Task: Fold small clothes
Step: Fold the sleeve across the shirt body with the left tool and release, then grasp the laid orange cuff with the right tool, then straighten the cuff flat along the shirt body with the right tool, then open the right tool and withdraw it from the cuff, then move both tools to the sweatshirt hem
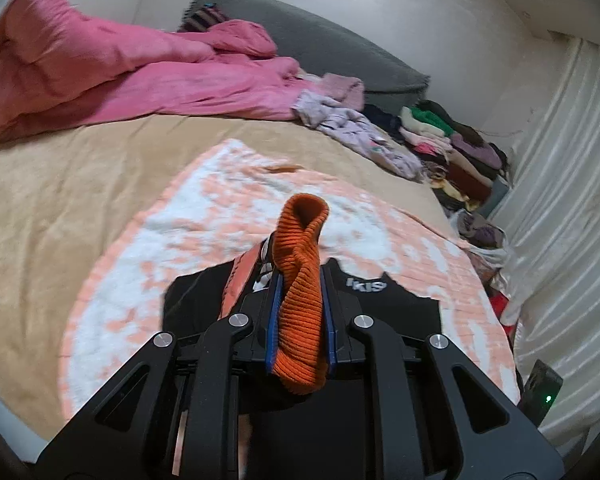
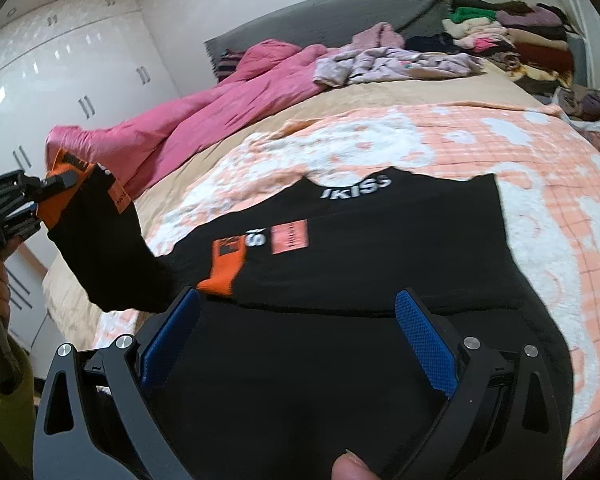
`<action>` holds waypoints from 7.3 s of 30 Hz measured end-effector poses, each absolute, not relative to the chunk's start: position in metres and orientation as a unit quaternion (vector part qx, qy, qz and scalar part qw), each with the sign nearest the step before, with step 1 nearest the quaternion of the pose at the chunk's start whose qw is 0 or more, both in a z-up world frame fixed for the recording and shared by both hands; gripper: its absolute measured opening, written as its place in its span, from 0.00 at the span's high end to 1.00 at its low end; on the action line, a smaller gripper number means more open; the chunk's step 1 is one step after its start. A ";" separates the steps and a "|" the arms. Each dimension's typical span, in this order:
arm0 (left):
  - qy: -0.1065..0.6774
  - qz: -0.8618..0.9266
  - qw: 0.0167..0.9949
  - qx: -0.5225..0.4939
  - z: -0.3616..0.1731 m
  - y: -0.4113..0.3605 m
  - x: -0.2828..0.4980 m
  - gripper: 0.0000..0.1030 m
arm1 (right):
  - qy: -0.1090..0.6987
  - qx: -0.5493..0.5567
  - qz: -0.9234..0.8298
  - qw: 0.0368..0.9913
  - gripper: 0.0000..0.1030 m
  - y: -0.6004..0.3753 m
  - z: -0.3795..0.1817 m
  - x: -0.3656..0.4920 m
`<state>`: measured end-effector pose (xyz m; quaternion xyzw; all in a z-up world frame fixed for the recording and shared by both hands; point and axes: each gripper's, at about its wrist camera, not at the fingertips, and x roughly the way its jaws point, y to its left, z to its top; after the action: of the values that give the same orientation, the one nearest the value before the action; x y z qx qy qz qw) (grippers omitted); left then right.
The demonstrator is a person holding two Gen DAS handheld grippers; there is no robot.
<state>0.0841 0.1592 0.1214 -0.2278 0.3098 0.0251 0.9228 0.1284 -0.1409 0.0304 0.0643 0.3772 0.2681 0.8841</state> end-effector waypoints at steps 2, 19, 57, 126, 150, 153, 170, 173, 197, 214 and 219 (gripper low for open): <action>0.315 0.011 0.923 -0.221 0.123 0.142 0.098 0.90 | 0.376 0.073 0.258 0.887 0.05 -0.153 0.029 0.132; 0.381 -0.073 0.908 -0.159 0.073 0.030 0.172 0.90 | 0.384 0.118 0.193 0.895 0.05 -0.227 0.010 0.150; 0.392 0.025 0.903 -0.172 0.024 0.138 0.144 0.43 | 0.470 0.067 0.221 0.852 0.92 -0.164 -0.045 0.173; 0.478 0.008 0.876 -0.061 -0.040 0.083 0.173 0.43 | 0.451 -0.054 0.192 0.870 0.66 -0.174 -0.054 0.224; 0.474 0.014 0.878 -0.057 -0.032 0.081 0.165 0.43 | 0.440 -0.040 0.186 0.877 0.59 -0.177 -0.039 0.208; 0.474 0.014 0.879 -0.056 -0.032 0.081 0.165 0.43 | 0.439 -0.037 0.188 0.878 0.56 -0.177 -0.036 0.206; 0.461 0.015 0.885 -0.063 -0.011 0.084 0.154 0.25 | 0.419 -0.013 0.191 0.888 0.16 -0.178 -0.016 0.194; 0.454 0.017 0.888 -0.063 -0.005 0.085 0.151 0.14 | 0.415 -0.013 0.188 0.890 0.14 -0.179 -0.013 0.192; 0.417 0.023 0.906 -0.071 0.029 0.085 0.117 0.09 | 0.381 -0.010 0.198 0.903 0.13 -0.181 0.021 0.159; 0.405 0.031 0.911 -0.069 0.038 0.080 0.077 0.09 | 0.362 -0.014 0.205 0.909 0.13 -0.198 0.035 0.119; 0.411 0.036 0.908 -0.065 0.033 0.082 0.063 0.09 | 0.362 -0.017 0.202 0.910 0.13 -0.211 0.036 0.104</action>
<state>0.0632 0.0816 0.0334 -0.0655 0.4113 0.0356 0.9084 0.1041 -0.2105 0.0362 -0.0167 0.3619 0.2020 0.9099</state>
